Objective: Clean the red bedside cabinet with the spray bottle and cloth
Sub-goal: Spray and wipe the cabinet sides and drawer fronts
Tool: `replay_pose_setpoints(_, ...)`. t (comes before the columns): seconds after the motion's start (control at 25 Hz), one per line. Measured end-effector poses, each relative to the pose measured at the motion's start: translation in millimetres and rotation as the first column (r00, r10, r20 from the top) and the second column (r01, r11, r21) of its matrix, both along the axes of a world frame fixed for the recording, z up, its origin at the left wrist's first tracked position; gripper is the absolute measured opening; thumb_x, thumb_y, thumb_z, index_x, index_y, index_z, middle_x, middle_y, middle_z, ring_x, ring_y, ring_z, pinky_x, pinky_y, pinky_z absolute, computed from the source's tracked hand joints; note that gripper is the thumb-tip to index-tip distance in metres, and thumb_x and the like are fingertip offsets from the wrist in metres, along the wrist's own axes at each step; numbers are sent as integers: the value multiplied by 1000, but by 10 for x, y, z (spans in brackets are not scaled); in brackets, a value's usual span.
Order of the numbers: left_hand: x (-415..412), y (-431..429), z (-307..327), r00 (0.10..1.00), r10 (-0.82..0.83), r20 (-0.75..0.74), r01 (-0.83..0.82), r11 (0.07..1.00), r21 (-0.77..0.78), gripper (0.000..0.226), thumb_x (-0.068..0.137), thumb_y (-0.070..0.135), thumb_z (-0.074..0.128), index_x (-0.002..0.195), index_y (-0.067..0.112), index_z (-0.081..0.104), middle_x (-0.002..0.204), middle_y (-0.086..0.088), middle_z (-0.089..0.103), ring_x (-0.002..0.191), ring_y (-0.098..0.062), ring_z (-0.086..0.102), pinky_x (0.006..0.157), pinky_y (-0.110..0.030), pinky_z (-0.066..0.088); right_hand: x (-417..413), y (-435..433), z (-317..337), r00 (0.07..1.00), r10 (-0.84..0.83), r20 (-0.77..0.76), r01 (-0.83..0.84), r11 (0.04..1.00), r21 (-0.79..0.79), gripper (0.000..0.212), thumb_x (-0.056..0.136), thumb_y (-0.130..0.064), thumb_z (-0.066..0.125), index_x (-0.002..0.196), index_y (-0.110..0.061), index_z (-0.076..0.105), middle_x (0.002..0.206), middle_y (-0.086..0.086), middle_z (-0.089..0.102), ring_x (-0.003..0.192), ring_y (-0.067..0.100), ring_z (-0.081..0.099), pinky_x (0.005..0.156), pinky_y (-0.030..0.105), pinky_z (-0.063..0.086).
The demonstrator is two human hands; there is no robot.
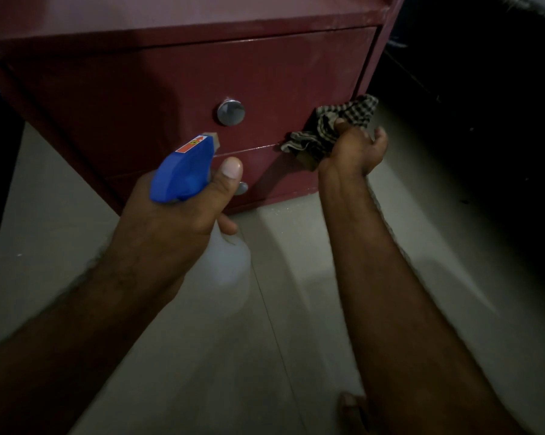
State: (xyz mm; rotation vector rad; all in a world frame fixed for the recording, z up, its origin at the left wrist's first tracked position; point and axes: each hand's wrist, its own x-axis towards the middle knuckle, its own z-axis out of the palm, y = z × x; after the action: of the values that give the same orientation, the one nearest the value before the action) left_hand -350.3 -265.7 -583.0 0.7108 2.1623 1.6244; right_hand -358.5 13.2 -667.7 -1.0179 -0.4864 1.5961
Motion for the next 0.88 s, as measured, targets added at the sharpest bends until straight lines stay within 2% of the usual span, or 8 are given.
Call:
replay_pose_setpoints(0.08,27,0,65,1000,5,14,-5,1000,-9,22,83,62,59,73,46,69,67,-2,72,71,-28,71,74,-37,55,-1,-6,127,1000,-1,30,1,1000,21,87,73,12,80,147,-22,51,118,5,68,102,27,72,88,50,64)
replay_pose_setpoints(0.16,41,-5,88,1000,20,23,-20,1000,14,29,82,62,60,80,34,68,67,-3,72,72,-32,71,75,-41,56,6,-25,243,998,1,56,-3,999,37,86,73,10,81,147,-23,51,119,3,68,102,25,72,88,48,64)
replay_pose_setpoints(0.28,37,-7,149,999,33,26,-33,999,0,35,82,61,60,92,27,64,66,2,72,68,-22,72,72,-36,54,14,-46,436,997,8,82,-13,998,68,84,75,8,81,147,-24,51,120,0,67,102,22,71,88,45,64)
replay_pose_setpoints(0.44,19,-28,244,998,51,39,-52,999,11,37,80,62,60,94,28,64,65,1,71,70,-27,71,72,-36,56,-5,-45,732,996,-12,83,2,993,121,83,76,8,81,147,-22,52,119,-1,70,101,20,72,85,38,64)
replay_pose_setpoints(0.6,7,-73,311,998,52,32,-52,999,-1,45,78,65,59,88,22,62,67,2,72,78,-48,67,78,-53,57,-18,-33,977,995,-46,88,24,972,233,80,77,9,81,147,-19,52,119,0,69,98,16,70,73,26,59)
replay_pose_setpoints(0.72,-26,-123,315,998,54,26,-54,999,0,50,78,67,58,92,19,63,67,-1,72,79,-52,65,77,-52,58,-61,-46,1048,986,-116,117,68,934,351,71,76,14,76,138,-13,56,111,4,70,93,17,71,81,33,62)
replay_pose_setpoints(0.76,-44,-143,303,998,54,22,-54,999,3,47,79,67,57,92,22,63,66,-1,72,79,-50,65,74,-45,57,-75,-60,1041,984,-128,120,74,922,380,68,75,16,75,134,-12,57,108,5,70,92,17,70,84,37,63)
replay_pose_setpoints(0.88,-69,-184,278,998,62,21,-63,997,40,19,79,65,58,93,53,61,67,0,71,75,-39,69,73,-38,56,-81,-95,991,980,-145,139,61,875,481,63,72,18,71,124,-14,58,103,5,68,92,19,70,88,46,63)
